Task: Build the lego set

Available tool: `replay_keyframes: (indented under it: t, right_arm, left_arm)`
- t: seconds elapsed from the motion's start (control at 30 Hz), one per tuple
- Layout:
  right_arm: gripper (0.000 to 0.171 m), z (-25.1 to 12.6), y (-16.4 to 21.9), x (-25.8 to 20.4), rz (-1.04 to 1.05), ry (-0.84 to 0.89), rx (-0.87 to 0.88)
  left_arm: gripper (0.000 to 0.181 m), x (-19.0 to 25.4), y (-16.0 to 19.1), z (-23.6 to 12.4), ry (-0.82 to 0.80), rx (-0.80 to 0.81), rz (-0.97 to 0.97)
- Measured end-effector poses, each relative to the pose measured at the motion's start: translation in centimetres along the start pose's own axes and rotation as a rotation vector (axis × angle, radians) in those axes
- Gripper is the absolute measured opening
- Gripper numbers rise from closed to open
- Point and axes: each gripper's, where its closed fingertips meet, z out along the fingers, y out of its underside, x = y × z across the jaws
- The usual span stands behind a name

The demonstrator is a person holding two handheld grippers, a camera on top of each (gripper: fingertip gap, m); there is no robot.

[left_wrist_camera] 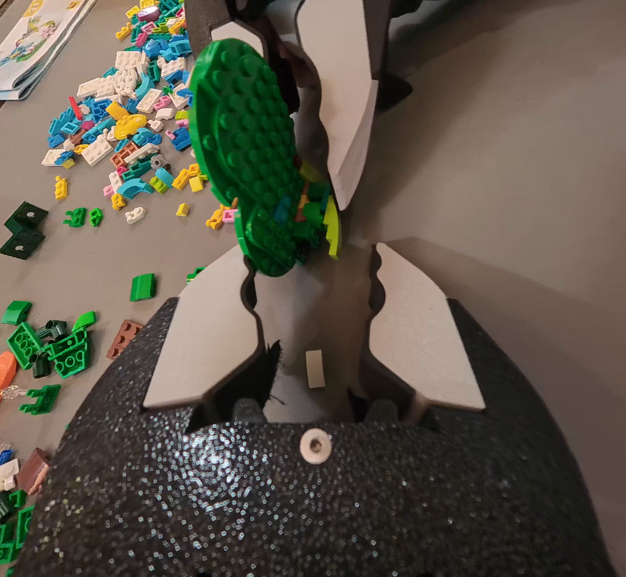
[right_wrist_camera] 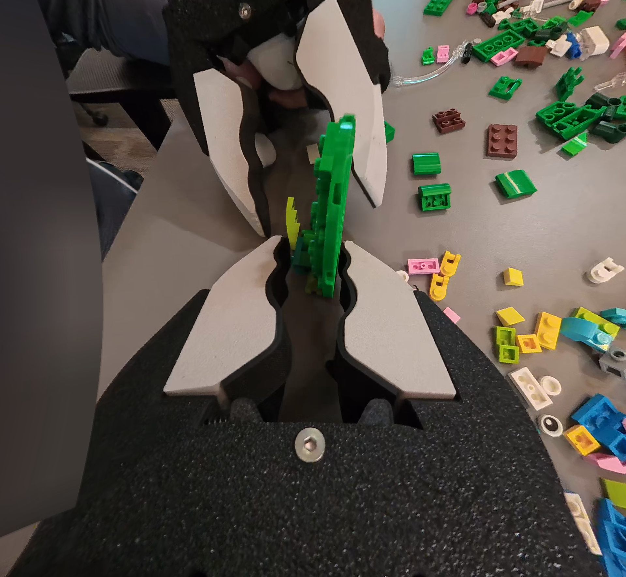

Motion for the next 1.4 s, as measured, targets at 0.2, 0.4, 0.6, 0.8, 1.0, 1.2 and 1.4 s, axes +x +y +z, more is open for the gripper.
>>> replay_keyframes:
  t: [0.2, 0.4, 0.6, 0.8, 1.0, 1.2, 1.4]
  right_arm:
    - [0.027, -0.1, -0.1, -0.1, 0.061, -0.056, 0.008]
    - [0.027, -0.1, -0.1, -0.2, 0.024, -0.034, 0.009]
    - [0.027, -0.1, 0.0, -0.1, -0.025, 0.017, 0.006]
    - [0.027, 0.0, 0.0, -0.1, -0.033, 0.031, 0.005]
    - [0.027, -0.1, 0.0, 0.0, -0.031, 0.035, 0.005]
    - [0.027, 0.0, 0.1, 0.1, -0.053, 0.063, -0.006]
    - [0.037, -0.5, -0.5, -0.5, -0.051, 0.017, 0.049]
  left_arm:
    - [0.072, 0.1, -0.1, 0.0, 0.006, 0.007, 0.011]
    - [0.070, -0.1, -0.4, -0.3, -0.048, 0.033, 0.047]
    - [0.063, -0.5, -0.5, -0.5, -0.103, 0.043, 0.069]
    - [0.061, -0.5, -0.5, -0.5, -0.117, 0.045, 0.076]
    - [0.061, -0.7, -0.5, -0.6, -0.134, 0.047, 0.079]
    - [0.053, -0.8, -0.8, -2.4, -0.287, 0.102, 0.123]
    - [0.042, 0.8, -1.3, -2.1, -0.195, 0.106, 0.073]
